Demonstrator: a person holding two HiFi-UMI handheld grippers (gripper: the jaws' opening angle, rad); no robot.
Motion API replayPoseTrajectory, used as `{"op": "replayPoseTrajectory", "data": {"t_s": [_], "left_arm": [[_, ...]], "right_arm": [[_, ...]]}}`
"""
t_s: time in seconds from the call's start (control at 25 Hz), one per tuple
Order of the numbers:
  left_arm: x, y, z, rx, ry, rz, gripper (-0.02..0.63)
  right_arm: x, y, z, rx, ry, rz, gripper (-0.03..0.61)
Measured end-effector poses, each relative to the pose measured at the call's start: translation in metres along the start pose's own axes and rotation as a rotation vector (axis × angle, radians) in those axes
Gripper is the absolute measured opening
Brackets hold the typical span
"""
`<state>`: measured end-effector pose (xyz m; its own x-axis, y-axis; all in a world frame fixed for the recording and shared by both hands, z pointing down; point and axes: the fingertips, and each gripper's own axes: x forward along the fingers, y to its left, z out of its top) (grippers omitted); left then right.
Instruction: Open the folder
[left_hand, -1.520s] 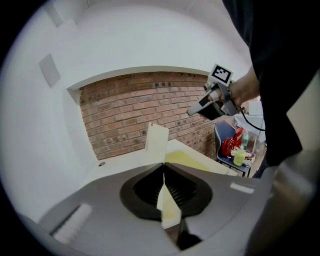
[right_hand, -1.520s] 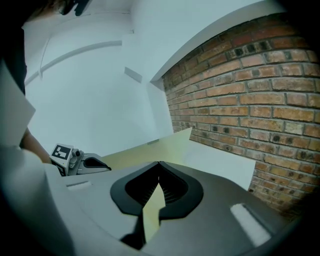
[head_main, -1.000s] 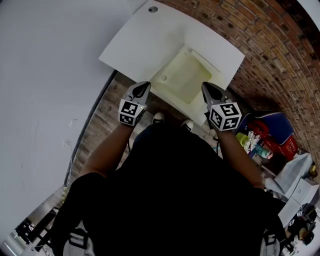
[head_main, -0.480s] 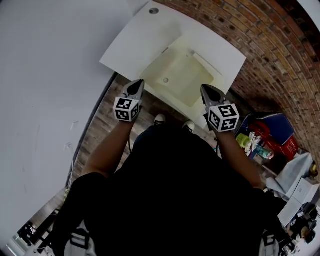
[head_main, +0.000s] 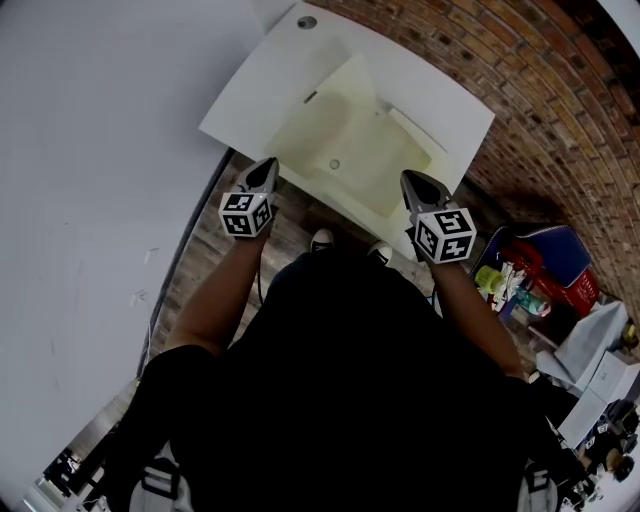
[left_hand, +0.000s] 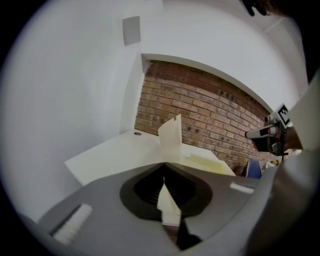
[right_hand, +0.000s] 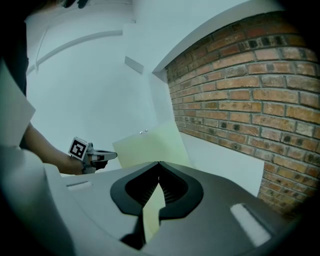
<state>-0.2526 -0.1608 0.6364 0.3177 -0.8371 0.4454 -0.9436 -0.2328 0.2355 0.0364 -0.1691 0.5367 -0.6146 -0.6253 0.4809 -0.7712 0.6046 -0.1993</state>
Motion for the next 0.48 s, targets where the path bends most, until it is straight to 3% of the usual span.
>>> {"op": "replayPoseTrajectory", "data": {"t_s": [0.48], "left_arm": [[0.012,0.042,-0.014,-0.093,0.03,0.023,0.005]], "right_arm": [[0.008,-0.002,0.001,0.015,0.006,-0.034,0.0]]}}
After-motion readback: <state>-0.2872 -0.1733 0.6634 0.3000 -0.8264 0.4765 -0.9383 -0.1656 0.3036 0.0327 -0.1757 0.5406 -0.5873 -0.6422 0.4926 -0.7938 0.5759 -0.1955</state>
